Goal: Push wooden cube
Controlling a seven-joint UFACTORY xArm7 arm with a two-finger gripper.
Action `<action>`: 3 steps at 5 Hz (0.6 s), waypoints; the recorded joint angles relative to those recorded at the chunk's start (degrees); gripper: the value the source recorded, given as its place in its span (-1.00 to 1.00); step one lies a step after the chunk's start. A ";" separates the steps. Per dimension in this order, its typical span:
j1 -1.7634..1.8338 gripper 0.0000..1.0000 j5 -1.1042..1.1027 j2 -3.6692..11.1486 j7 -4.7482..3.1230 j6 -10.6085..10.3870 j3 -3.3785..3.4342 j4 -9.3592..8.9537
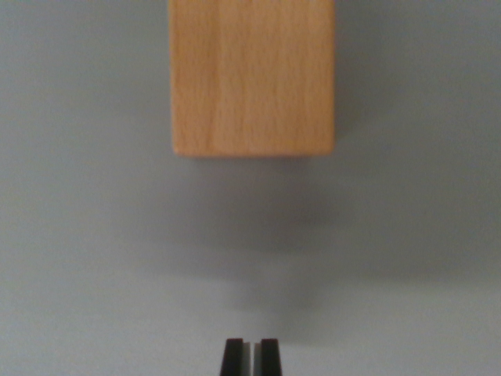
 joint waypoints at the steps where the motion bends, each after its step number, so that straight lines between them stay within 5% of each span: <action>1: -0.03 -1.00 -0.10 -0.06 0.04 -1.16 -0.02 -1.18; 3: -0.06 -1.00 -0.17 -0.10 0.08 -2.08 -0.04 -2.10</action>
